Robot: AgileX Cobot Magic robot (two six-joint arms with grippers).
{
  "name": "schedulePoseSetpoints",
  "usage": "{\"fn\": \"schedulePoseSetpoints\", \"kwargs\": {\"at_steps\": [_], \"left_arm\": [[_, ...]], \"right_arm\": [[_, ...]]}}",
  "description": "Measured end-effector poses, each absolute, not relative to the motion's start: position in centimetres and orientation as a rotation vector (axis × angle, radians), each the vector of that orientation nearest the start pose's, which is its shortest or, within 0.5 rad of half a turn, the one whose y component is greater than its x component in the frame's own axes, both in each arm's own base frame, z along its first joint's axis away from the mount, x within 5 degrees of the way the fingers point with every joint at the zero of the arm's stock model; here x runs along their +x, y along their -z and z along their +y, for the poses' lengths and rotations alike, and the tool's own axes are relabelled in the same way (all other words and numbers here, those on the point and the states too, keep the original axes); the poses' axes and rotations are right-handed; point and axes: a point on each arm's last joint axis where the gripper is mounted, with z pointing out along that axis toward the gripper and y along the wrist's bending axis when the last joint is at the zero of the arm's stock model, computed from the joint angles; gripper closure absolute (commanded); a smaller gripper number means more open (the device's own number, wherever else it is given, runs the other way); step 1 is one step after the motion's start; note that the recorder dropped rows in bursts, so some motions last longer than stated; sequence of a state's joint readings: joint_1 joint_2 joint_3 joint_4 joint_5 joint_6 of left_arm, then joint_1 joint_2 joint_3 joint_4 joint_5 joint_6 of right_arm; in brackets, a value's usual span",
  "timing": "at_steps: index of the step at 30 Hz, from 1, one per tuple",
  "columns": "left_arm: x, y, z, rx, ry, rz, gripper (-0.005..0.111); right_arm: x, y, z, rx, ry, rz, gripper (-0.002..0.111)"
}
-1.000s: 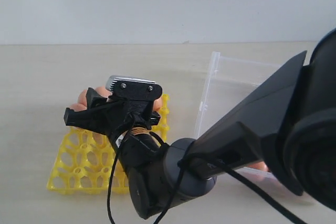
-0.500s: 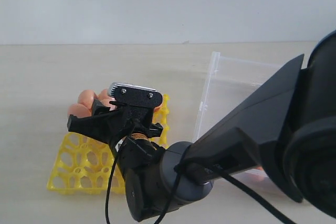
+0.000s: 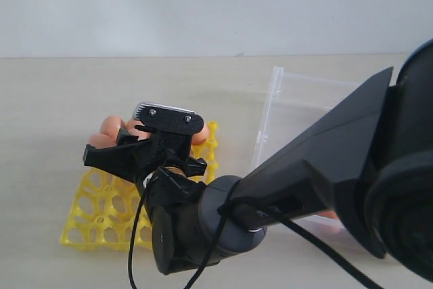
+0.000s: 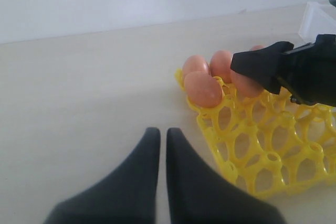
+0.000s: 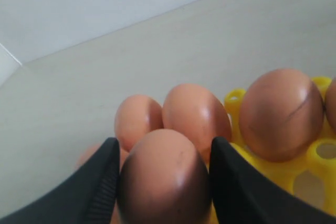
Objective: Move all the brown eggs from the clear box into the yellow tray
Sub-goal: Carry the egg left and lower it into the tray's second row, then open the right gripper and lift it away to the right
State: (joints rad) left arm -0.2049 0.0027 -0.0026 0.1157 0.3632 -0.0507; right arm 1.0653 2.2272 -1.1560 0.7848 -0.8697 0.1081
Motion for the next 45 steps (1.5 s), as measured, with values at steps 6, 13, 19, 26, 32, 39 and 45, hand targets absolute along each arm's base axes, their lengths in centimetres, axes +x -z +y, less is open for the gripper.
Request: {"fn": "schedulePoseSetpoints", "kwargs": {"at_steps": [6, 13, 19, 26, 32, 39, 45], "left_arm": [[5.3, -18.1, -0.7, 0.213, 0.065, 1.833, 0.103], [5.3, -18.1, -0.7, 0.213, 0.065, 1.833, 0.103], [5.3, -18.1, -0.7, 0.213, 0.065, 1.833, 0.103], [5.3, -18.1, -0.7, 0.213, 0.065, 1.833, 0.103], [5.3, -18.1, -0.7, 0.213, 0.065, 1.833, 0.103], [5.3, -18.1, -0.7, 0.213, 0.065, 1.833, 0.103], [5.3, -18.1, -0.7, 0.213, 0.065, 1.833, 0.103]], "right_arm": [[25.3, -9.9, 35.6, 0.039, -0.692, 1.878, 0.108], [25.5, -9.9, 35.8, 0.037, -0.698, 1.887, 0.108], [25.5, -9.8, 35.8, 0.031, -0.685, 1.896, 0.108], [25.6, -9.9, 35.7, 0.034, -0.682, 1.888, 0.089], [25.6, -9.9, 35.7, 0.034, -0.682, 1.888, 0.053], [25.7, -10.1, 35.7, -0.001, -0.650, 1.857, 0.051], [26.1, -13.0, 35.2, -0.139, -0.458, 1.703, 0.052]]}}
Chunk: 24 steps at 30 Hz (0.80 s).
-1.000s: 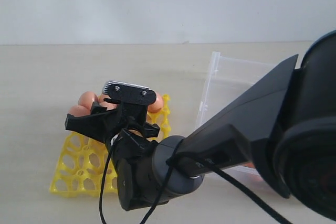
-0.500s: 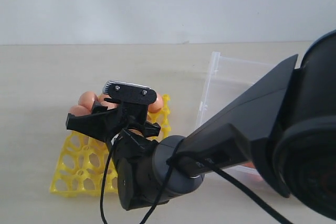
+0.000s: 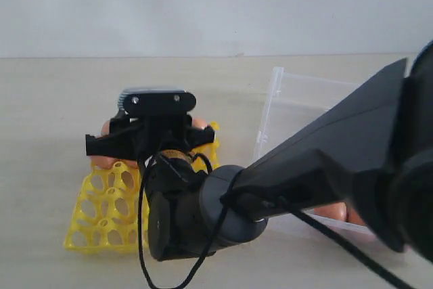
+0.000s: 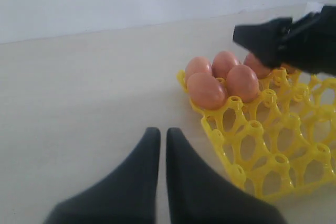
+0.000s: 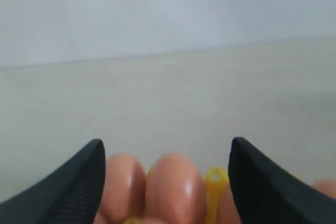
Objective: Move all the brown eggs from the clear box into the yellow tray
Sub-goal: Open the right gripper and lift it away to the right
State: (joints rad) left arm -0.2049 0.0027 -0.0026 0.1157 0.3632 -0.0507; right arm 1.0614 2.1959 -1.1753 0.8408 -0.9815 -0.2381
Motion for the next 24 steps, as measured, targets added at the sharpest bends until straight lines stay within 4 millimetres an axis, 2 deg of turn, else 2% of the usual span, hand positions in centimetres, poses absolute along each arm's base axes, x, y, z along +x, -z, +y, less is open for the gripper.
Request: {"fn": "schedulePoseSetpoints", "kwargs": {"at_steps": [4, 6, 9, 10, 11, 14, 19, 22, 24], "left_arm": [[5.3, -18.1, -0.7, 0.213, 0.065, 1.833, 0.103], [5.3, -18.1, -0.7, 0.213, 0.065, 1.833, 0.103], [5.3, -18.1, -0.7, 0.213, 0.065, 1.833, 0.103], [5.3, -18.1, -0.7, 0.213, 0.065, 1.833, 0.103], [5.3, -18.1, -0.7, 0.213, 0.065, 1.833, 0.103], [5.3, -18.1, -0.7, 0.213, 0.065, 1.833, 0.103], [5.3, -18.1, -0.7, 0.213, 0.065, 1.833, 0.103], [5.3, -18.1, -0.7, 0.213, 0.065, 1.833, 0.103], [5.3, -18.1, -0.7, 0.213, 0.065, 1.833, 0.103]], "right_arm": [[24.8, -19.0, 34.4, -0.195, -0.209, 1.500, 0.057], [23.9, -21.5, 34.1, -0.201, -0.134, 1.451, 0.069], [23.3, -23.2, 33.1, -0.222, -0.082, 1.424, 0.094], [23.1, -23.4, 32.6, -0.223, -0.075, 1.422, 0.104], [23.0, -23.4, 32.0, -0.226, -0.078, 1.421, 0.108], [22.1, -23.1, 30.6, -0.293, -0.126, 1.381, 0.108], [20.1, -21.2, 28.9, -0.667, -0.172, 1.206, 0.108], [19.5, -20.3, 28.3, -0.769, -0.110, 1.184, 0.108], [19.8, -20.0, 27.7, -0.780, -0.017, 1.201, 0.108]]}}
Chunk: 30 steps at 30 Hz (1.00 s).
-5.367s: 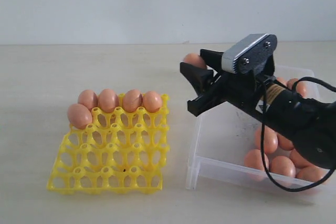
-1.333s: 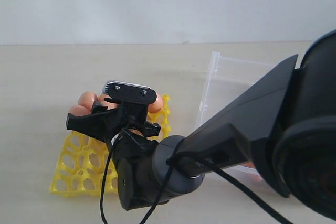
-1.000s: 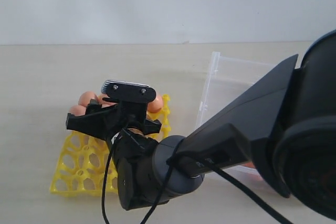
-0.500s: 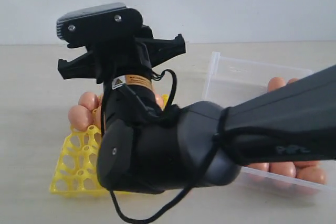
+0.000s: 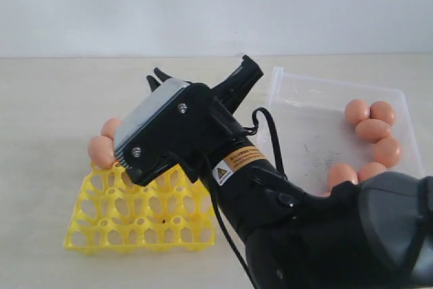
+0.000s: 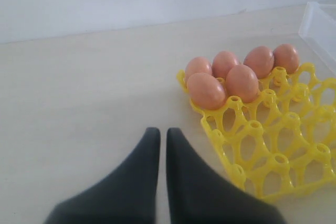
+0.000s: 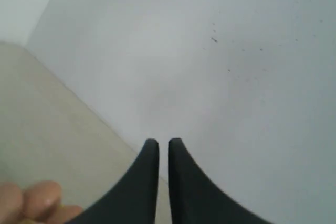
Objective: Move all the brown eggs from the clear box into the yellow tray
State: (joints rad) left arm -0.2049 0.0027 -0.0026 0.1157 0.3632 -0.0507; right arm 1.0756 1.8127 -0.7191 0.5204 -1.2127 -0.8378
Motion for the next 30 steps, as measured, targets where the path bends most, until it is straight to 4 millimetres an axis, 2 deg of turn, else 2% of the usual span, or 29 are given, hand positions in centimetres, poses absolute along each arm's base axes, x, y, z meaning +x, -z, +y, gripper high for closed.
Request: {"fn": "schedulePoseSetpoints", "kwargs": {"at_steps": [4, 9, 15, 19, 24, 28, 30], "left_arm": [[5.3, -18.1, -0.7, 0.213, 0.065, 1.833, 0.103], [5.3, -18.1, -0.7, 0.213, 0.065, 1.833, 0.103], [5.3, -18.1, -0.7, 0.213, 0.065, 1.833, 0.103], [5.3, -18.1, -0.7, 0.213, 0.065, 1.833, 0.103], [5.3, -18.1, -0.7, 0.213, 0.065, 1.833, 0.103], [5.3, -18.1, -0.7, 0.213, 0.065, 1.833, 0.103], [5.3, -18.1, -0.7, 0.213, 0.065, 1.833, 0.103]], "right_arm": [[20.8, -20.4, 26.3, -0.808, 0.180, 1.198, 0.108], [23.0, -22.4, 23.5, -0.713, 0.273, 1.202, 0.108], [27.7, -24.0, 16.8, -0.454, 0.384, 1.285, 0.108], [29.2, -24.3, 11.6, -0.195, 0.272, 1.329, 0.108], [29.8, -23.6, 5.6, -0.019, 0.106, 1.327, 0.108], [30.0, -23.2, 1.4, 0.153, -0.045, 1.321, 0.108], [30.1, -23.2, -0.1, 0.175, -0.104, 1.312, 0.108]]}}
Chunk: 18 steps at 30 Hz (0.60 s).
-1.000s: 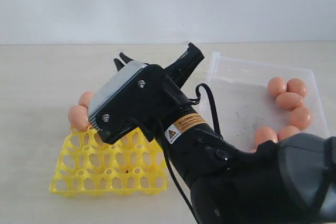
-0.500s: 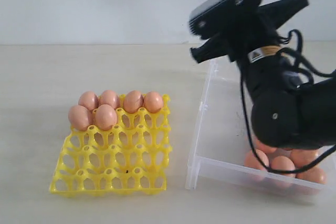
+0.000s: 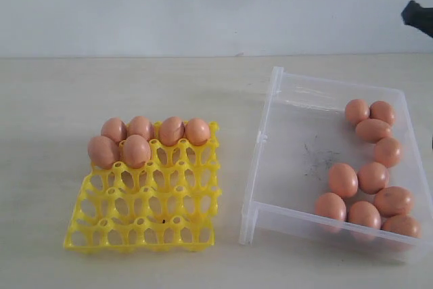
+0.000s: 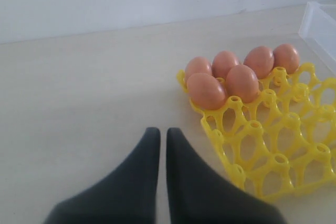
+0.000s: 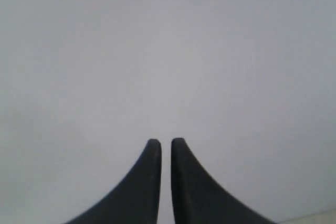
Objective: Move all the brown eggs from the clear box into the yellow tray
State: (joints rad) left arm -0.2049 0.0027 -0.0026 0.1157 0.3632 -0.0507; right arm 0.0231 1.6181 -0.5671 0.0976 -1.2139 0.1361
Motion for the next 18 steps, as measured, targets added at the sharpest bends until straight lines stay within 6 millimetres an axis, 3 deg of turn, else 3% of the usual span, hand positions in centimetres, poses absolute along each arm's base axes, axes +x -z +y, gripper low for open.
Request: {"fn": "schedulePoseSetpoints", "kwargs": {"at_steps": [4, 7, 10, 13, 15, 16, 18], "left_arm": [[5.3, -18.1, -0.7, 0.213, 0.065, 1.833, 0.103], [5.3, -18.1, -0.7, 0.213, 0.065, 1.833, 0.103], [5.3, -18.1, -0.7, 0.213, 0.065, 1.833, 0.103], [5.3, -18.1, -0.7, 0.213, 0.065, 1.833, 0.103], [5.3, -18.1, -0.7, 0.213, 0.065, 1.833, 0.103], [5.3, -18.1, -0.7, 0.213, 0.065, 1.833, 0.103], [5.3, -18.1, -0.7, 0.213, 0.065, 1.833, 0.103]], "right_arm": [[30.9, -23.6, -0.8, 0.023, -0.263, 1.382, 0.108], [33.6, -24.3, 0.9, -0.095, -0.430, 1.713, 0.108], [34.6, -23.1, 2.7, -0.196, -0.345, 2.073, 0.108], [34.7, -22.5, 3.6, -0.253, -0.341, 2.169, 0.108], [34.5, -22.6, 4.6, -0.310, -0.429, 2.180, 0.102], [34.4, -22.7, 4.7, -0.328, -0.434, 2.179, 0.092], [34.6, -22.6, 4.5, -0.387, -0.361, 2.170, 0.081]]}}
